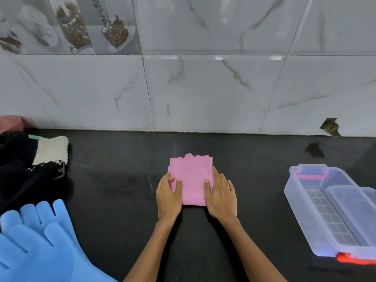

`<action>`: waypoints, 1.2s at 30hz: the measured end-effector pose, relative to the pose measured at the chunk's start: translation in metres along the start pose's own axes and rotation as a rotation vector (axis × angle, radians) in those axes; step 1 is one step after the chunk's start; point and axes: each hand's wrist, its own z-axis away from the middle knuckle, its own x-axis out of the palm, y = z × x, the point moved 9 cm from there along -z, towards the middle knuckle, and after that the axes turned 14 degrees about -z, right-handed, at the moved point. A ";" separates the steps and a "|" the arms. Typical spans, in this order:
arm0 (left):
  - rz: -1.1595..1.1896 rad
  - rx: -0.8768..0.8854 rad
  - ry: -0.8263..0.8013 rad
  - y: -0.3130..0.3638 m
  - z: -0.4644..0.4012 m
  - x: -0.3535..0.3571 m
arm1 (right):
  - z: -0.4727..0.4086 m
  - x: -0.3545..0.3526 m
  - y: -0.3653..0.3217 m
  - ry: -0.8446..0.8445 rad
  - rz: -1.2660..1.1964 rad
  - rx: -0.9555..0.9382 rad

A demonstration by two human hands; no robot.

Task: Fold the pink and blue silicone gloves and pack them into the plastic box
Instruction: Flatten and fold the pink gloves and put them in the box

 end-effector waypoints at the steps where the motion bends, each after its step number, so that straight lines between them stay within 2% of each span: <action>1: 0.001 -0.004 0.018 0.000 0.000 -0.001 | -0.001 -0.001 -0.001 0.024 0.000 -0.008; 7: -0.060 0.022 0.114 0.003 -0.003 -0.008 | -0.011 -0.007 -0.001 0.126 0.059 0.029; 12: -0.110 -0.063 0.176 -0.001 -0.001 -0.004 | -0.010 -0.004 0.001 0.145 0.037 0.013; 16: -0.577 -0.222 0.138 -0.010 0.000 0.003 | -0.012 0.006 0.004 0.019 0.002 0.058; 18: -0.625 -0.193 0.089 -0.009 -0.003 0.006 | -0.012 0.010 0.003 -0.048 0.001 0.063; 22: -0.396 -0.090 -0.003 -0.003 -0.001 0.010 | -0.011 0.011 0.002 -0.114 -0.094 0.088; 26: 0.003 -0.077 -0.137 0.002 0.009 0.007 | 0.001 0.007 0.003 -0.150 -0.276 0.142; 29: 0.318 -0.038 -0.233 0.008 0.017 0.005 | 0.010 0.003 -0.006 -0.092 -0.531 0.133; 32: 0.404 -0.053 -0.218 0.001 0.023 -0.001 | 0.016 -0.005 -0.007 -0.018 -0.836 0.192; 36: 0.446 -0.144 -0.258 -0.012 0.036 -0.004 | 0.036 -0.015 0.007 -0.011 -1.027 0.309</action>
